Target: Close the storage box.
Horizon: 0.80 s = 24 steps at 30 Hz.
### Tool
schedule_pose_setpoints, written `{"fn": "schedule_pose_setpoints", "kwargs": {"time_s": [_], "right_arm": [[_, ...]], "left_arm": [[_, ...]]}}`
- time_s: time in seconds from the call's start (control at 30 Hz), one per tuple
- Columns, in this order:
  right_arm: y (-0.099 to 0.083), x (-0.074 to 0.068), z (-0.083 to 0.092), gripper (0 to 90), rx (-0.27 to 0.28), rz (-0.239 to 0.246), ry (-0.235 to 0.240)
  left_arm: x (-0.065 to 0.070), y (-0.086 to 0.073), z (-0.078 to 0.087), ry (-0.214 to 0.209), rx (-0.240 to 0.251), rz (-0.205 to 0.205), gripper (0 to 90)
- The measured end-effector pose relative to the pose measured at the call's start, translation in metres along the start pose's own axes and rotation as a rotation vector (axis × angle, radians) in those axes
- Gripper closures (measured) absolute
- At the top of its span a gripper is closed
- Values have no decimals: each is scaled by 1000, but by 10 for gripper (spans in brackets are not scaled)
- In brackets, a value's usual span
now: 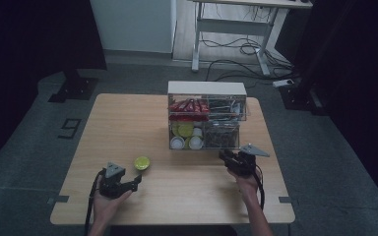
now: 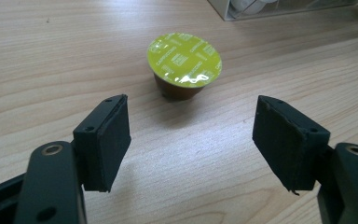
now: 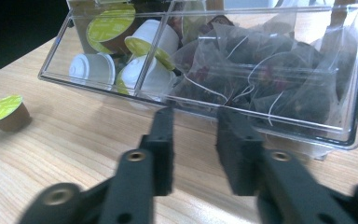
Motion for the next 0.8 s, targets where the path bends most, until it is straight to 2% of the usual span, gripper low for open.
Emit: {"fn": "schedule_pose_setpoints", "kwargs": {"time_s": [0.13, 0.37, 0.53, 0.8], "right_arm": [[1, -3, 2, 552, 15, 13, -17], [-2, -10, 13, 522, 34, 57, -8], [-18, -7, 23, 515, 21, 58, -19], [-45, 4, 42, 491, -33, 42, -69]], "left_arm": [[2, -1, 0, -8, -3, -9, 280], [3, 0, 1, -15, 3, -9, 281], [2, 0, 3, -18, 7, -7, 280], [3, -1, 3, -23, 3, -11, 280]]}}
Point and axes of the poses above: each handheld gripper's, and its own axes: z roughly backward along the jaws, y roughly out of its top, x roughly to its right, the point moved 5 cm from there along -z, roughly forward along the jaws, and after that the axes turned 11 degrees about y, right-handed, at the moved point
